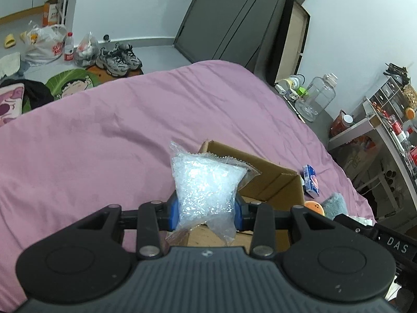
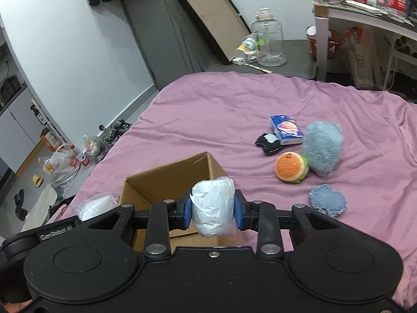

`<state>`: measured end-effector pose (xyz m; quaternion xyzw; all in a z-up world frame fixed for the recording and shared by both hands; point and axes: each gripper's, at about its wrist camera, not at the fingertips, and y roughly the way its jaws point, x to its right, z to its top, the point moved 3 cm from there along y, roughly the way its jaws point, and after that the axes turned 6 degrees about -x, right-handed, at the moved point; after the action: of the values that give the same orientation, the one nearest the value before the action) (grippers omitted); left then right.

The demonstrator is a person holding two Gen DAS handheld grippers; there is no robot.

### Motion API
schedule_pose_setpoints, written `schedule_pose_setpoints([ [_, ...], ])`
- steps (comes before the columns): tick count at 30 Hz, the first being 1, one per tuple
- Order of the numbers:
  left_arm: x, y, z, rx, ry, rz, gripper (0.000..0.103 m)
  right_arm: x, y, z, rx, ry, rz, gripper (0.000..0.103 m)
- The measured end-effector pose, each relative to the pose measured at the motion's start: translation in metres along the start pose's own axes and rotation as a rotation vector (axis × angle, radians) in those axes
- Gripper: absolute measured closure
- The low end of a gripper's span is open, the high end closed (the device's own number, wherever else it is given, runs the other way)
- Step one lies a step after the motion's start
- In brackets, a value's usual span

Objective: Organize soft objects
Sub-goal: 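Carry the bead bag with the left tool while the right tool carries the bundle to the box, then open the left tool over the box while the right tool releases the bundle inside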

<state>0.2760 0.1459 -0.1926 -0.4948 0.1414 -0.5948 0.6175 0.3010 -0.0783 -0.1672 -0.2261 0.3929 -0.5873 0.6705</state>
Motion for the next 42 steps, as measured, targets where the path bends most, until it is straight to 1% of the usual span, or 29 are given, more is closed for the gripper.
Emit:
schedule_pose_setpoints([
  [5, 0.004, 0.011, 0.005, -0.014, 0.006, -0.008, 0.065, -0.008, 0.014, 0.002, -0.021, -0.011, 0.008, 0.072],
  [13, 0.023, 0.031, 0.012, -0.039, 0.042, -0.011, 0.065, -0.008, 0.027, 0.009, -0.039, -0.006, 0.024, 0.072],
  [21, 0.022, 0.046, 0.013, -0.058, 0.037, -0.012, 0.065, -0.012, 0.036, 0.016, -0.043, -0.026, 0.016, 0.072],
  [25, 0.020, 0.050, 0.013, -0.057, 0.039, 0.000, 0.064, -0.012, 0.039, 0.015, -0.049, -0.020, 0.014, 0.072],
  [30, 0.017, 0.049, 0.015, -0.057, 0.006, -0.038, 0.054, -0.013, 0.041, 0.014, -0.055, -0.022, 0.007, 0.072],
  [32, 0.017, 0.046, 0.015, -0.055, 0.001, -0.044, 0.046, -0.014, 0.042, 0.014, -0.057, -0.022, 0.005, 0.072],
  [35, 0.017, 0.039, 0.016, -0.040, 0.008, -0.054, 0.041, -0.017, 0.043, 0.014, -0.057, -0.028, 0.007, 0.072],
  [36, 0.017, 0.036, 0.017, -0.037, 0.008, -0.054, 0.040, -0.018, 0.043, 0.014, -0.057, -0.030, 0.009, 0.072],
  [38, 0.016, 0.033, 0.018, -0.029, 0.006, -0.034, 0.033, -0.022, 0.043, 0.015, -0.057, -0.033, 0.015, 0.072],
  [40, 0.013, 0.028, 0.019, -0.020, -0.001, -0.003, 0.031, -0.026, 0.043, 0.016, -0.055, -0.038, 0.021, 0.072],
  [42, 0.010, 0.023, 0.019, -0.020, -0.012, -0.009, 0.031, -0.030, 0.043, 0.017, -0.051, -0.039, 0.026, 0.072],
])
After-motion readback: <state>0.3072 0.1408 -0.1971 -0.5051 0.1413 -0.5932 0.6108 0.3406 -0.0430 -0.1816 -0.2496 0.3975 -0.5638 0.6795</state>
